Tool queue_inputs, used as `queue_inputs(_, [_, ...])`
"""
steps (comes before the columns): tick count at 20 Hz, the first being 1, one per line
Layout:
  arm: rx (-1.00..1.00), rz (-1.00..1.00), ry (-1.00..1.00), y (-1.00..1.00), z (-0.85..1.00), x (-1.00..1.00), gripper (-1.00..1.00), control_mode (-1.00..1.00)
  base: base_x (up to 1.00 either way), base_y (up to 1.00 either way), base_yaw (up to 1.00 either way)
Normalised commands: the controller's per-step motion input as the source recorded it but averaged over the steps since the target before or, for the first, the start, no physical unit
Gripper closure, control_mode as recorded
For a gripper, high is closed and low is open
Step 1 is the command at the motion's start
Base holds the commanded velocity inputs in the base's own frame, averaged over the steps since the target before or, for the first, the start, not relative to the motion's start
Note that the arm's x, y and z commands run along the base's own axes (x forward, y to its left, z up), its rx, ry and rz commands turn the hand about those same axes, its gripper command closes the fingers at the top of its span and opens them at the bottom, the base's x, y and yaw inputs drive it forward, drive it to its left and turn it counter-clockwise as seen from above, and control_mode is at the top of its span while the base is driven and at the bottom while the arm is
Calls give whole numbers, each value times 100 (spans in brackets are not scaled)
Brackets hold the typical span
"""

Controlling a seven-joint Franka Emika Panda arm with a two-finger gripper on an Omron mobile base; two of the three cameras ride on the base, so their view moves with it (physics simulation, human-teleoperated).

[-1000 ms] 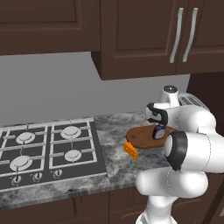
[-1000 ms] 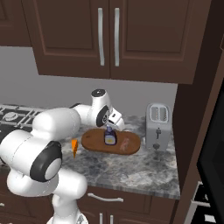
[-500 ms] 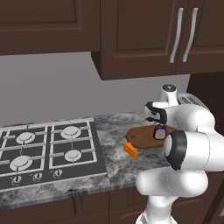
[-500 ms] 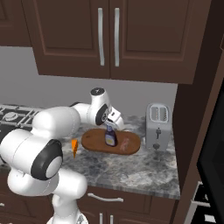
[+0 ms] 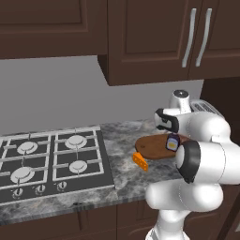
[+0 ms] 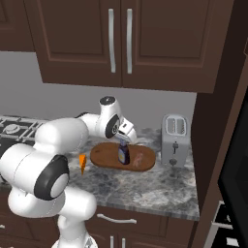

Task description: Retrieve the reheated potato from the microwave, then place the potato, cheese, and condiment on the cutting board.

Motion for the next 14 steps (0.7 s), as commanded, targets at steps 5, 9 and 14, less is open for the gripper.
queue_inputs(5, [0,0,1,0,18,-1,-100,-100,0,0,0])
queue_inputs(9, [0,0,1,2,15,-21,-100,-100,0,0,0])
queue_inputs(14, [1,0,2,8,0,-33,-100,-100,0,0,0])
